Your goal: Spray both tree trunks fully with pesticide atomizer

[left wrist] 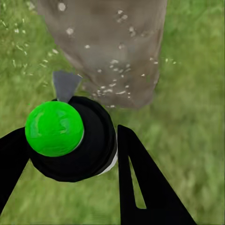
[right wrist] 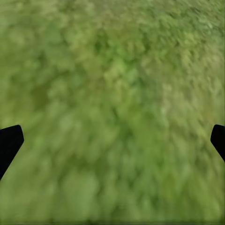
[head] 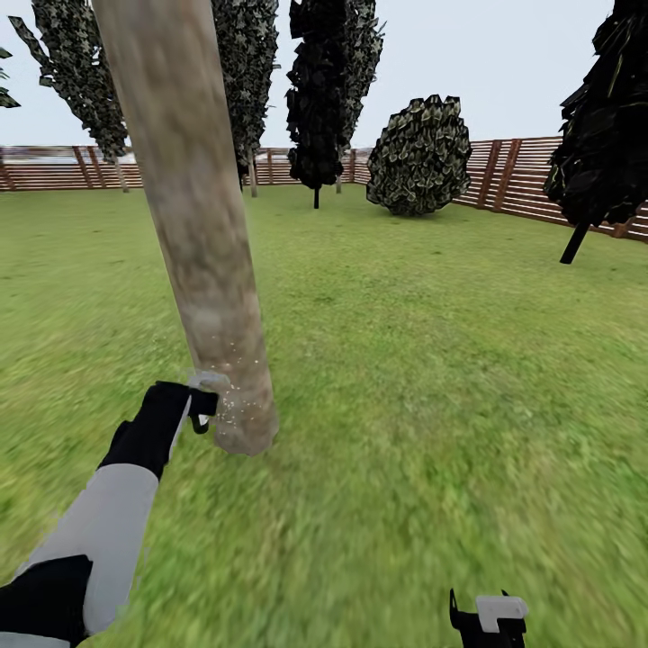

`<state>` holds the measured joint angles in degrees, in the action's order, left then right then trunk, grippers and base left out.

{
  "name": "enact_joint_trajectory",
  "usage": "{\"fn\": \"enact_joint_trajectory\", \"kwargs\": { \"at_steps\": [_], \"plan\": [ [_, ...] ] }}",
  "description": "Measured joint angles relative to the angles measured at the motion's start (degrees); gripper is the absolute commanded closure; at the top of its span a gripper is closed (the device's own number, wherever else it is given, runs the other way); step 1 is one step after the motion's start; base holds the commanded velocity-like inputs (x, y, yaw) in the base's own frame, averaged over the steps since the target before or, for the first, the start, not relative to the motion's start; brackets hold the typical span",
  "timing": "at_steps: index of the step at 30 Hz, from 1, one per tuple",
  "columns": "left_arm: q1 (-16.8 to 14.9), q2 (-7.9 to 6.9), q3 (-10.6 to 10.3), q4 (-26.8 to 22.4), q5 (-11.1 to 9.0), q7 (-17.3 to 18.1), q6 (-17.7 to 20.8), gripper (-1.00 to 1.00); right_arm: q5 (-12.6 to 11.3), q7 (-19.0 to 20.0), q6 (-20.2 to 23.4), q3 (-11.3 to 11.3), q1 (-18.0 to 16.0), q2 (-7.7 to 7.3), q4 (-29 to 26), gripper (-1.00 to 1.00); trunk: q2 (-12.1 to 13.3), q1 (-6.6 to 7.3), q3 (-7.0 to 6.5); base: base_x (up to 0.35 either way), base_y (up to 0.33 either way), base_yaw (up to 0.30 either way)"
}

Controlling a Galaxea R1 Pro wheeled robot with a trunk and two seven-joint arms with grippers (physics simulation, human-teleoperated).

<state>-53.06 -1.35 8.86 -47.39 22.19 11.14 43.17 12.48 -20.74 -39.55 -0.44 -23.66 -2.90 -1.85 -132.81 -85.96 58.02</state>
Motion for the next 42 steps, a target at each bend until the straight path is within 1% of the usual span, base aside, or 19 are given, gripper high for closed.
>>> {"fn": "enact_joint_trajectory", "kwargs": {
  "at_steps": [1, 2, 3, 5, 6, 7, 8, 10, 11, 13, 15, 16, 17, 19, 21, 24, 26, 31, 42],
  "plan": [
    [-0.34, -1.79, 0.13, -0.45, 0.25, 0.0, 0.57, 1.0, 0.01, 0.0, 0.0, 0.01, 0.0, 0.0, 0.0, -1.0, 0.0, 0.0, 0.0, 0.0, 0.0, 0.0],
    [-0.44, -2.64, 0.13, -0.61, -0.36, 0.01, 0.98, 1.0, 0.0, 0.0, 0.0, 0.01, 0.0, 0.0, 0.0, -1.0, 0.0, 0.0, 0.01, 0.0, 0.0, 0.0],
    [-0.49, -2.99, 0.07, -0.69, -0.71, 0.02, 1.23, 1.0, 0.0, 0.0, 0.0, 0.0, 0.0, 0.0, 0.0, -1.0, 0.0, 0.0, 0.01, 0.0, 0.0, 0.0],
    [-0.6, -2.63, -0.21, -0.84, -1.17, 0.11, 1.49, 1.0, 0.0, 0.0, 0.0, 0.0, -0.04, 0.0, 0.0, -1.0, 0.0, 0.0, 0.01, 0.0, 0.0, 0.0],
    [-0.8, -1.79, -0.3, -1.59, -1.4, 0.17, 1.62, 1.0, 0.0, 0.0, 0.0, 0.0, -0.02, 0.0, 0.0, -1.0, 0.0, 0.0, 0.01, 0.0, 0.0, 0.005],
    [-1.32, -0.6, -0.34, -3.13, -1.48, 0.2, 2.61, 1.0, 0.0, 0.0, 0.0, 0.01, -0.01, 0.0, -0.03, -1.0, 0.0, 0.0, 0.0, 0.0, 0.0, 0.108],
    [-1.9, 0.24, -0.34, -5.0, -1.33, 0.25, 5.56, 1.0, 0.0, 0.0, 0.0, 0.05, -0.01, 0.0, -0.06, -1.0, 0.0, 0.0, 0.0, 0.0, 0.0, 0.191],
    [-2.67, 0.7, -0.34, -7.02, -1.01, 0.35, 8.2, 1.0, 0.0, 0.0, 0.0, 0.08, -0.01, 0.04, -0.09, -1.0, 0.0, 0.0, 0.0, 0.0, 0.0, 0.239],
    [-2.94, 0.51, -0.35, -7.84, -0.9, 0.98, 9.11, 1.0, 0.0, 0.0, 0.0, 0.09, 0.0, 0.07, -0.14, -1.0, 0.0, 0.0, 0.01, 0.0, 0.0, 0.264],
    [-2.98, 0.0, -0.35, -8.21, -0.82, 2.42, 9.6, 1.0, 0.0, 0.0, 0.0, 0.08, 0.0, 0.08, -0.16, -1.0, 0.0, 0.0, 0.01, 0.0, 0.0, 0.273],
    [-2.76, -0.95, -0.23, -8.29, -0.61, 3.87, 9.74, 1.0, 0.0, 0.0, 0.0, 0.08, -0.02, 0.09, -0.16, -1.0, 0.0, -0.01, 0.01, 0.0, 0.0, 0.252],
    [-2.47, -2.09, -0.43, -8.34, -0.56, 5.97, 9.74, 1.0, 0.0, 0.0, 0.0, 0.09, 0.0, 0.09, -0.17, -1.0, 0.0, -0.01, 0.01, 0.0, 0.0, 0.119],
    [-2.31, -2.67, -0.71, -8.37, -0.84, 8.56, 9.79, 1.0, 0.0, 0.0, 0.0, 0.09, 0.0, 0.09, -0.17, -1.0, 0.0, -0.01, 0.01, 0.0, 0.0, 0.076],
    [-2.22, -3.1, -1.57, -8.4, -0.73, 11.21, 9.8, 1.0, 0.0, 0.0, 0.0, 0.09, 0.01, 0.09, -0.16, -1.0, 0.0, -0.01, 0.01, 0.0, 0.0, 0.037],
    [-2.22, -3.25, -3.8, -8.66, -0.84, 12.85, 10.07, 1.0, 0.0, 0.0, 0.0, 0.09, 0.01, 0.09, -0.09, -1.0, 0.0, 0.0, 0.01, 0.026, -0.036, 0.008],
    [-2.2, -3.22, -6.81, -9.17, -0.66, 13.23, 11.36, 1.0, 0.0, 0.07, 0.0, 0.1, 0.01, 0.06, -0.01, -1.0, 0.0, 0.0, 0.01, 0.114, -0.169, 0.002],
    [-2.46, -3.31, -7.79, -9.54, -0.4, 13.29, 12.21, 1.0, 0.02, 0.08, 0.0, 0.09, 0.01, 0.06, 0.0, -1.0, 0.0, 0.0, 0.01, 0.15, -0.226, 0.0],
    [-2.44, -3.47, -7.73, -11.34, -0.3, 13.22, 12.46, 1.0, 0.01, 0.09, 0.0, 0.09, 0.01, 0.03, 0.0, -1.0, 0.0, 0.0, 0.01, 0.154, -0.232, 0.0],
    [-2.34, -3.86, -7.63, -11.58, -0.14, 12.92, 12.47, 1.0, 0.0, 0.09, 0.0, 0.09, 0.0, 0.02, 0.0, -1.0, 0.0, 0.0, 0.01, 0.107, -0.252, 0.0]
  ]
}}
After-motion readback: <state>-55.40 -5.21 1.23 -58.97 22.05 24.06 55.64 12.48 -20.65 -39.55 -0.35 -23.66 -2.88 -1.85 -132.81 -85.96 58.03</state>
